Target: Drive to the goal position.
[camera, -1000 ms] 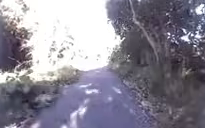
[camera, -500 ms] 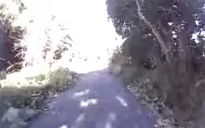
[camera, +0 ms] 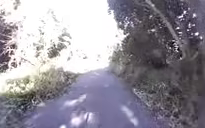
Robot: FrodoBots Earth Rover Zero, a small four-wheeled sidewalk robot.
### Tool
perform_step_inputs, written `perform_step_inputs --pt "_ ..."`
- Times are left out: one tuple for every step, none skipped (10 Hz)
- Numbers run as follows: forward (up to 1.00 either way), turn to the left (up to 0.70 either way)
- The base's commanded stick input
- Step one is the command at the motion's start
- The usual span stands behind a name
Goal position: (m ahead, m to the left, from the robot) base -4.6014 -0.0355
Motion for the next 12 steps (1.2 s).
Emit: perform_step_inputs --pt "1.00 0.01" --pt "1.00 0.01" --pt "1.00 0.01" --pt "1.00 0.01" --pt "1.00 0.01" --pt "1.00 0.01" --pt "1.00 0.01" --pt "1.00 -0.03" --pt "1.00 -0.12" --pt "1.00 -0.19" --pt "1.00 -0.25" --pt "1.00 -0.23"
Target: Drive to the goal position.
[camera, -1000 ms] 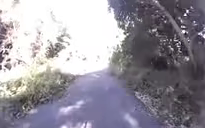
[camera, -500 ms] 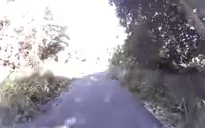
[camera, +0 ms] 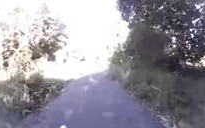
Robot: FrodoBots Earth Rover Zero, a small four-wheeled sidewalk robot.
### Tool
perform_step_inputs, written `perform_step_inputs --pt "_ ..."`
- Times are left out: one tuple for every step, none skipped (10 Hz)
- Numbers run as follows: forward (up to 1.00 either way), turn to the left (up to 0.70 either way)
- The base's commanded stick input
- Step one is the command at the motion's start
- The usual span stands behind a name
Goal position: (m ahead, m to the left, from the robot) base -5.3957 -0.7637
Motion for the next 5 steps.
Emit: perform_step_inputs --pt "1.00 -0.11" --pt "1.00 0.01" --pt "1.00 0.01" --pt "1.00 0.01" --pt "1.00 0.01"
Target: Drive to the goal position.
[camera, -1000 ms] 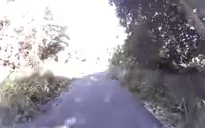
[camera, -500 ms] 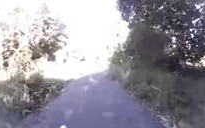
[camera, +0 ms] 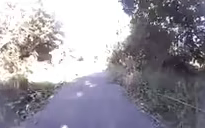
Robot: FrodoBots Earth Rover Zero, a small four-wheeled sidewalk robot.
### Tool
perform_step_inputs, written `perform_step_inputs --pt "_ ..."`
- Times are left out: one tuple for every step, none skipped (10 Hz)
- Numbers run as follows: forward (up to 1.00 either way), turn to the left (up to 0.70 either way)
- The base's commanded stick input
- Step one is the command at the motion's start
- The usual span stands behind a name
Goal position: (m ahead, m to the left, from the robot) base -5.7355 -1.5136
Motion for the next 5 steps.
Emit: perform_step_inputs --pt "1.00 0.01" --pt "1.00 0.06" --pt "1.00 0.12" --pt "1.00 0.16" --pt "1.00 0.14"
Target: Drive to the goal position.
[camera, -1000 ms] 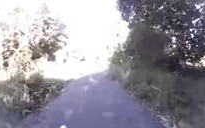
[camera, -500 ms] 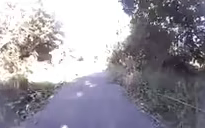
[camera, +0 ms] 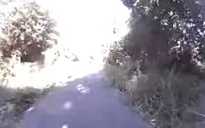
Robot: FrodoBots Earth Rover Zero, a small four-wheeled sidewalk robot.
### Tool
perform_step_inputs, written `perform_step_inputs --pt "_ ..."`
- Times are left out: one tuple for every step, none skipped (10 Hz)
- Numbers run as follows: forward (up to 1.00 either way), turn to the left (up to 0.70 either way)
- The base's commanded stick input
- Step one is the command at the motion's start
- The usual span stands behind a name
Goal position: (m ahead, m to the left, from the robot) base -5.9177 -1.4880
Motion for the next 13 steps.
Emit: perform_step_inputs --pt "1.00 0.01" --pt "1.00 0.01" --pt "1.00 0.01" --pt "1.00 0.16" --pt "1.00 0.30" --pt "1.00 0.33" --pt "1.00 0.34" --pt "1.00 0.34" --pt "1.00 0.12" --pt "1.00 0.01" --pt "1.00 0.01" --pt "1.00 0.01" --pt "1.00 0.01"
